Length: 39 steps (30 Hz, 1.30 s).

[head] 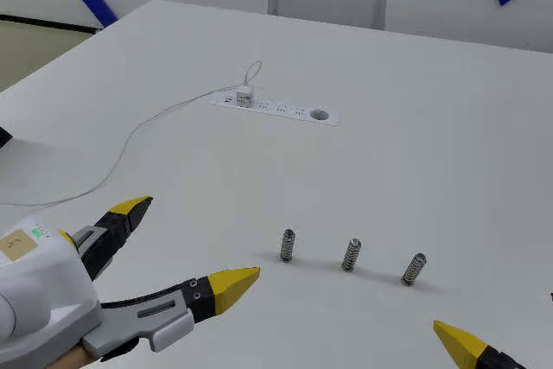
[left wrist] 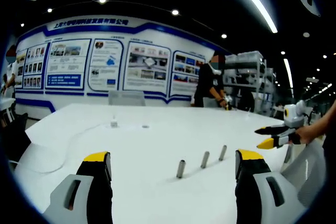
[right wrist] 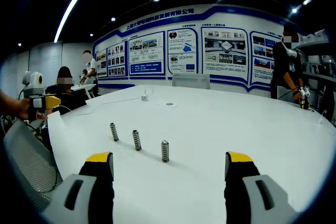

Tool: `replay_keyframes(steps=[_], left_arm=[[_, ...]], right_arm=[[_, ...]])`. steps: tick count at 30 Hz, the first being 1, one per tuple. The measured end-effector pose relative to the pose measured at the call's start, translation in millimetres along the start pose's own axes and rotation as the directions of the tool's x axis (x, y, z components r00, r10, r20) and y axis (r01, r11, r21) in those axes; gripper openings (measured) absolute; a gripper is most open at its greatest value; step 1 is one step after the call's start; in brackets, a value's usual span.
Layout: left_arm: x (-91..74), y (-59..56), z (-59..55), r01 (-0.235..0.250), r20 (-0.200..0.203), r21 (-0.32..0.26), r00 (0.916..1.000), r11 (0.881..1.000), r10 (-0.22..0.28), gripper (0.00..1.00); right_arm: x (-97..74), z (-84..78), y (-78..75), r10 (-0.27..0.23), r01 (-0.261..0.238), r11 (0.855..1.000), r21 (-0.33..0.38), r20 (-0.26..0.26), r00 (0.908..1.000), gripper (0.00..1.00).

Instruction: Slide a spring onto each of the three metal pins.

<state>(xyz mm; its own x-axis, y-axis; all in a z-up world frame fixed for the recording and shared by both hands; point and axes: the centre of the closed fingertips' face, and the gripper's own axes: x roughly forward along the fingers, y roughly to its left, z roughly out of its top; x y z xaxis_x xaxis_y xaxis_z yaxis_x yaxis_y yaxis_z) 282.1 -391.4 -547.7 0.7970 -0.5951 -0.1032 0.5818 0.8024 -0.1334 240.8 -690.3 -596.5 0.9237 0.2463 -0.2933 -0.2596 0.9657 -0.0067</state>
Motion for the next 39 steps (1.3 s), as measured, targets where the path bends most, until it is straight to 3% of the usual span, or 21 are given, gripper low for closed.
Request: replay_keyframes(steps=[5,10,26,39], left_arm=[[-0.3,0.7,0.1,0.001,0.004,-0.017,1.0000,1.000,-0.001,1.00],[-1.2,0.3,7.2,0.002,0.043,-0.031,0.9991,1.000,-0.001,1.00],[-0.5,0.0,6.1,0.002,0.033,-0.021,0.9995,1.000,-0.001,1.00],[1.2,-2.5,2.9,0.009,0.011,0.029,0.9999,1.000,-0.009,1.00]], right_arm=[[0.0,-1.8,0.1,0.001,-0.001,1.000,0.002,-0.007,1.0000,0.88],[-0.1,-0.9,1.1,0.005,-0.005,1.000,0.005,-0.001,1.0000,0.88],[-0.3,1.7,0.3,0.002,-0.002,1.000,0.011,0.008,1.0000,0.88],[0.1,1.7,2.1,0.015,-0.016,1.000,0.023,0.009,0.9998,0.86]])
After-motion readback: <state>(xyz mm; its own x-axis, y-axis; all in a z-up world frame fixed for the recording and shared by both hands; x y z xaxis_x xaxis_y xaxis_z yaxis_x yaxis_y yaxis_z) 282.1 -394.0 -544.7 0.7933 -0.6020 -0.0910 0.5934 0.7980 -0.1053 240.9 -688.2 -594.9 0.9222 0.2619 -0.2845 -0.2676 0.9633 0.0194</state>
